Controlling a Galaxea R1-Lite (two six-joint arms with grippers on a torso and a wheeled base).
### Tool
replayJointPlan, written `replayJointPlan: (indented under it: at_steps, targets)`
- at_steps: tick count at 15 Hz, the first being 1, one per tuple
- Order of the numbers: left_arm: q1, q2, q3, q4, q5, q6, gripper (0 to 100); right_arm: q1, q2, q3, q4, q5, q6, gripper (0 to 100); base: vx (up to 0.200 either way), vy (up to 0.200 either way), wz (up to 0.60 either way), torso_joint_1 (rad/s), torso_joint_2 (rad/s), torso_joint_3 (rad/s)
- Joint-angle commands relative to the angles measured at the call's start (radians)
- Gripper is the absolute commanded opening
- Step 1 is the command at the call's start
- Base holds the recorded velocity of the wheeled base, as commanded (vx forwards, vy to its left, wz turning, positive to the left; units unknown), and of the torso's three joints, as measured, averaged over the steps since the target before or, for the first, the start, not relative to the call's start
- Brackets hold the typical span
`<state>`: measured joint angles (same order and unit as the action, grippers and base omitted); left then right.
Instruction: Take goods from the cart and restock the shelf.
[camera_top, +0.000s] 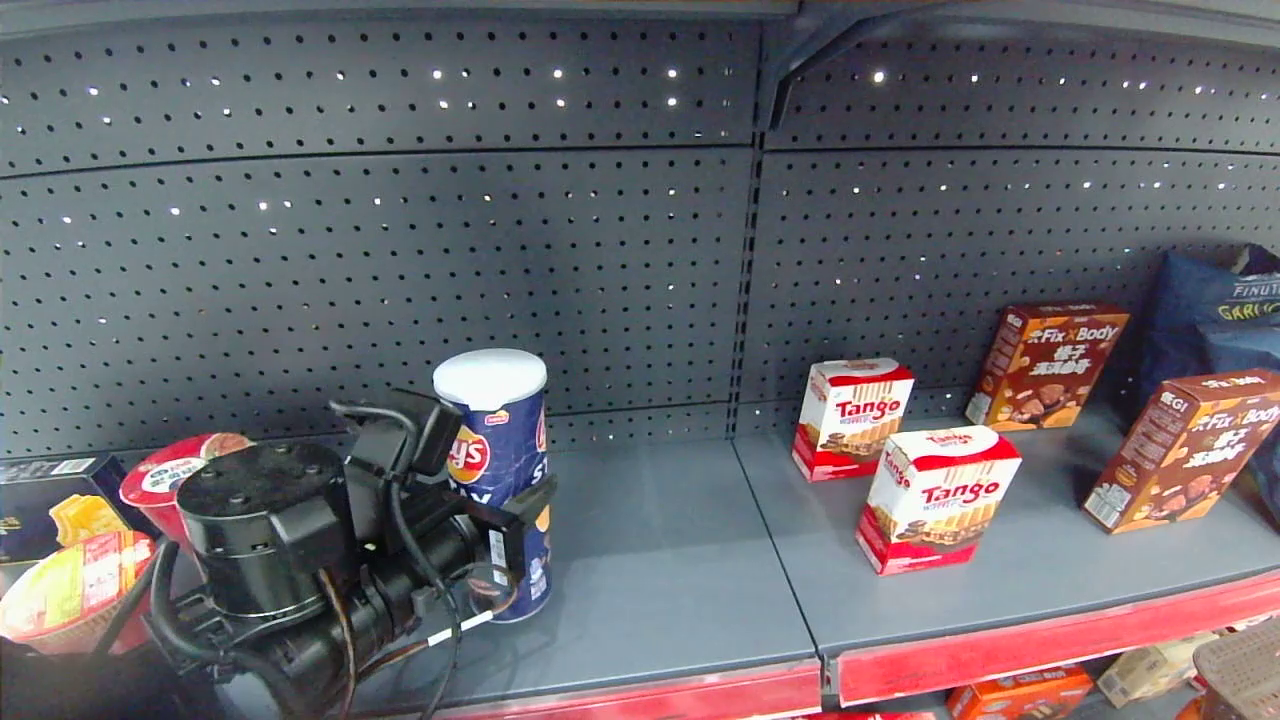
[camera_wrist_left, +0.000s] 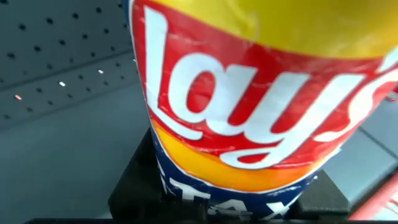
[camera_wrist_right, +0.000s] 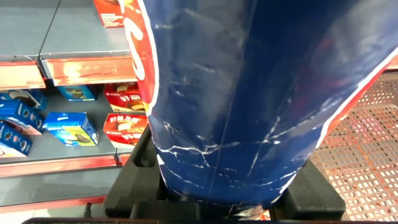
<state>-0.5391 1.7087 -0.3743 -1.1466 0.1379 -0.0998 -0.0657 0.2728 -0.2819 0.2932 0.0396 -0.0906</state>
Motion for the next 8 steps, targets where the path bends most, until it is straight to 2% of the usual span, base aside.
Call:
replayJointPlan:
  at_steps: [1, 6, 8]
  targets:
    - [-0.022, -0.02, 0.015, 0.001, 0.011, -0.023, 0, -0.008, 0.002, 0.0, 0.0, 0.0, 0.0, 0, 0.0, 0.0, 0.0, 0.0, 0.0, 0.0]
    - [-0.028, -0.001, 0.051, -0.024, 0.037, -0.035, 0, -0.02, -0.004, -0.002, 0.0, 0.0, -0.006, 0, 0.0, 0.0, 0.0, 0.0, 0.0, 0.0]
    - [-0.028, 0.015, 0.063, -0.061, 0.039, -0.051, 0, -0.02, -0.004, 0.0, 0.0, 0.0, -0.006, 0, 0.0, 0.0, 0.0, 0.0, 0.0, 0.0]
